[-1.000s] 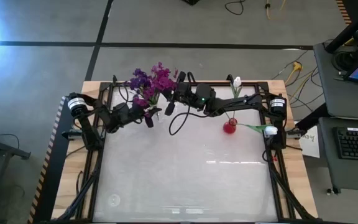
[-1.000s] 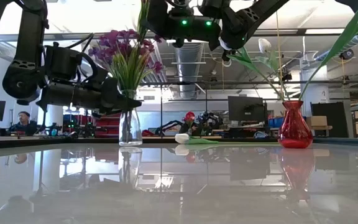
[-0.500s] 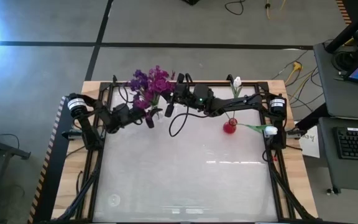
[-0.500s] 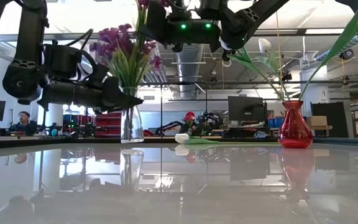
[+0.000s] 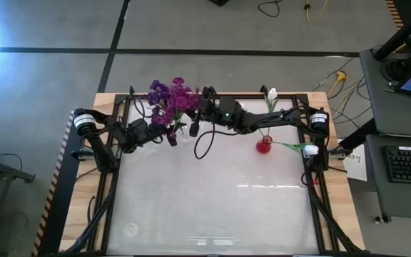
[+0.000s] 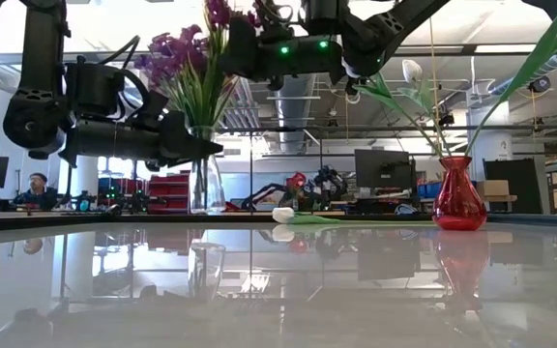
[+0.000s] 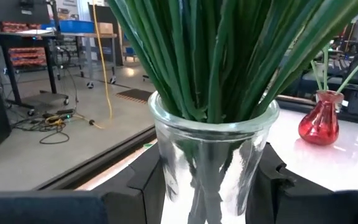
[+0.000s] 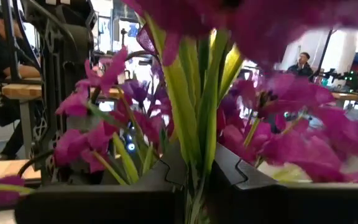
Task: Sort flowers into vase by color
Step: Put the violet flower into the transparent vase
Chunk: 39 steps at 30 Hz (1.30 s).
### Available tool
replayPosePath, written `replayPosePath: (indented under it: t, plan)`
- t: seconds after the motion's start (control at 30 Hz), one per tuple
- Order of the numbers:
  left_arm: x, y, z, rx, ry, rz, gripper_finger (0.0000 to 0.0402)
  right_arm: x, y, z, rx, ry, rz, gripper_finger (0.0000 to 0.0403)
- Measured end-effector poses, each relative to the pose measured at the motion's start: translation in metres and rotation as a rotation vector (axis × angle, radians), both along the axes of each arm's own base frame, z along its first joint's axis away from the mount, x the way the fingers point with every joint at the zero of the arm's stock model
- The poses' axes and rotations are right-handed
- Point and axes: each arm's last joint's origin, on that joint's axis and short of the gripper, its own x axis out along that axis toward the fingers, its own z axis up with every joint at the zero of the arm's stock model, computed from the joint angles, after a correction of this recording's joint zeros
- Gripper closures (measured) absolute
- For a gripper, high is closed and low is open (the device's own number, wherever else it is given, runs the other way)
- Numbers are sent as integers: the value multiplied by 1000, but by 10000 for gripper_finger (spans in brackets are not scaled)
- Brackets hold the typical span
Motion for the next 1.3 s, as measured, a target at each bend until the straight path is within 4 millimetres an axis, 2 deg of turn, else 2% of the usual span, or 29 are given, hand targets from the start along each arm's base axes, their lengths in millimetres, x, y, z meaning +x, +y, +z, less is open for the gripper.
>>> replayPosePath:
  t: [0.47,0.6,0.73,1.03,1.3]
  plan:
    - [4,-9,1,11,1,-42,263,0,0,-3,8,31,1,381]
    - [4,-9,1,11,1,-6,263,0,0,-3,8,32,0,377]
    - [4,-8,1,13,2,5,263,0,0,-4,9,35,0,350]
    - [4,-8,1,21,8,5,263,0,0,-10,43,109,-9,257]
    - [3,-9,-1,17,20,8,263,-4,1,0,42,97,-9,235]
